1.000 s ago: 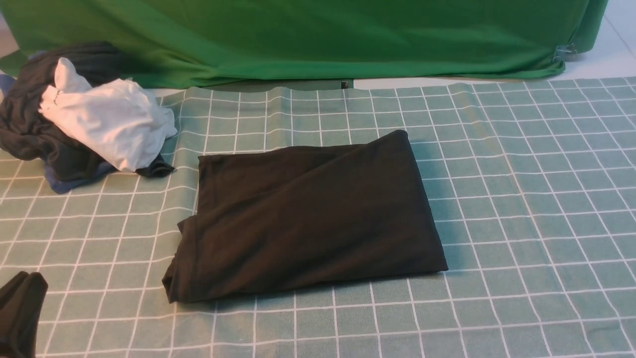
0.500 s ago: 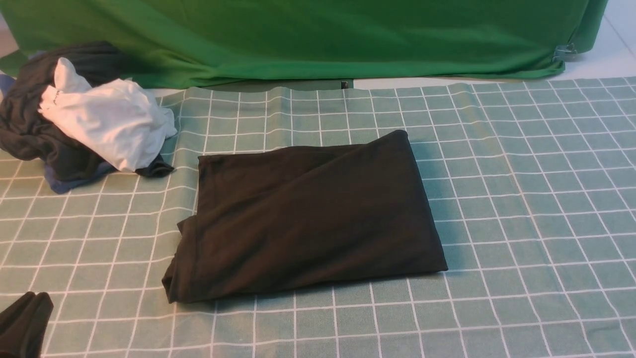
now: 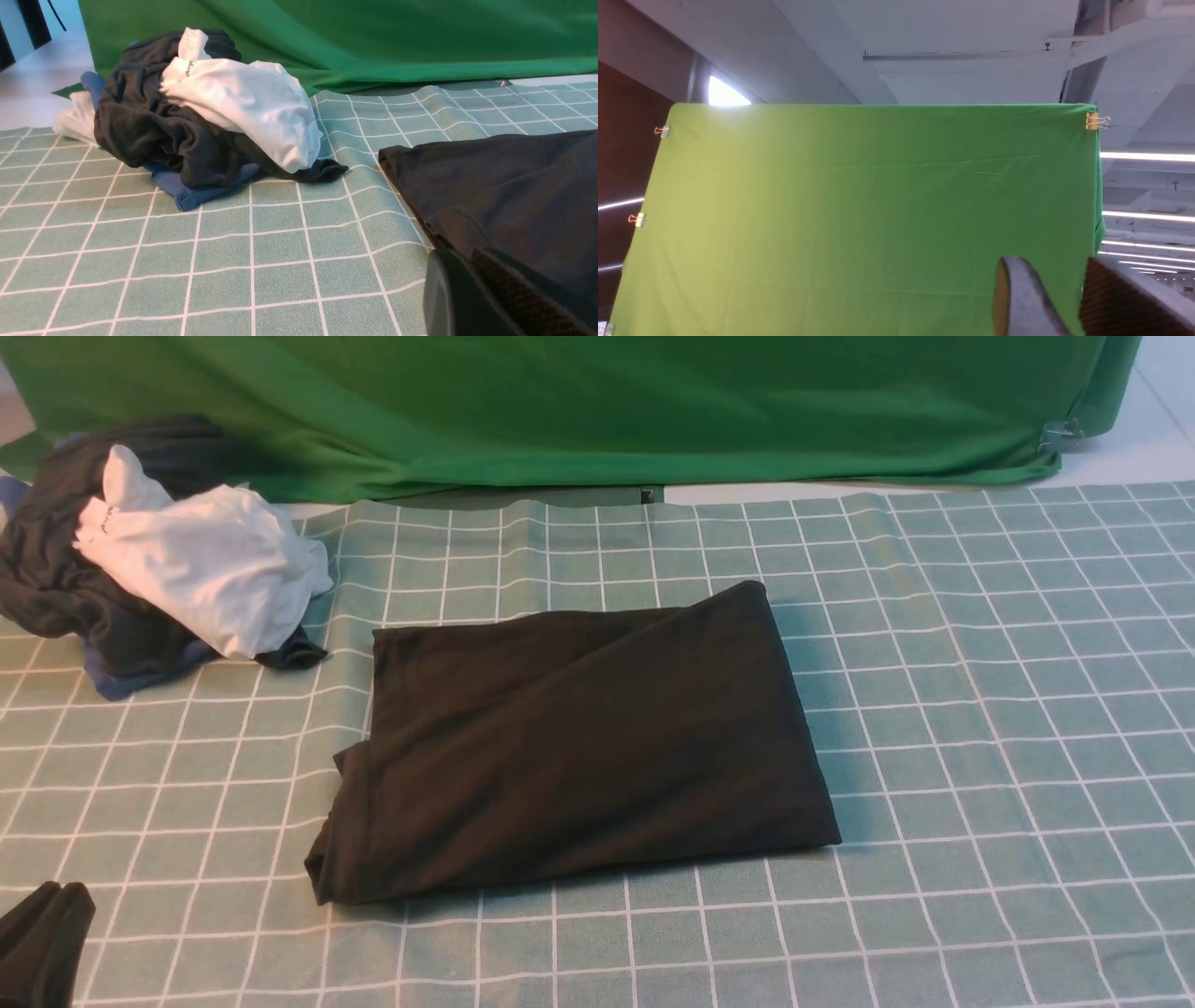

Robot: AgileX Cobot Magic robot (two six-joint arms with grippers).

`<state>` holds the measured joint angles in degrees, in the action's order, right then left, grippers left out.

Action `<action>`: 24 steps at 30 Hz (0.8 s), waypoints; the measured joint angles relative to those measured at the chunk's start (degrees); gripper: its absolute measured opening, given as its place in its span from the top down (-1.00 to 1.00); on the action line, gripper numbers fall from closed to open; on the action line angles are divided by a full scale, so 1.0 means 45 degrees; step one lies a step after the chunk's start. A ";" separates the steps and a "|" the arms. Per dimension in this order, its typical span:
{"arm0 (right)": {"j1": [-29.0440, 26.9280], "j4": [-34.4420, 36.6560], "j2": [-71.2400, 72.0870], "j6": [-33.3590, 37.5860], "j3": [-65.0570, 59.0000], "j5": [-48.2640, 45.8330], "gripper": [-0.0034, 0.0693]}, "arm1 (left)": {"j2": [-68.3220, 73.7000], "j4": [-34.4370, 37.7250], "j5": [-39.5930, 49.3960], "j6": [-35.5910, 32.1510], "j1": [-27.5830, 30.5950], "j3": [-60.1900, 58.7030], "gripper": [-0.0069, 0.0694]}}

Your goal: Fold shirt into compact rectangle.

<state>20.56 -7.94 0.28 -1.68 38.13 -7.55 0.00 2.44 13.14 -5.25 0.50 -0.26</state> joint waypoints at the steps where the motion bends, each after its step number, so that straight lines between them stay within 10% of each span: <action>1: 0.0000 0.0000 0.0000 0.0000 0.0000 -0.0003 0.35 | 0.0000 0.0000 0.0000 0.0000 0.0000 0.0000 0.79; 24: 0.0000 0.0000 0.0000 -0.0013 0.0000 -0.0014 0.26 | 0.0000 -0.0102 0.0000 0.0024 0.0000 0.0000 0.79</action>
<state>20.56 -7.94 0.28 -1.73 38.13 -7.62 0.00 1.99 13.14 -5.15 0.50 -0.26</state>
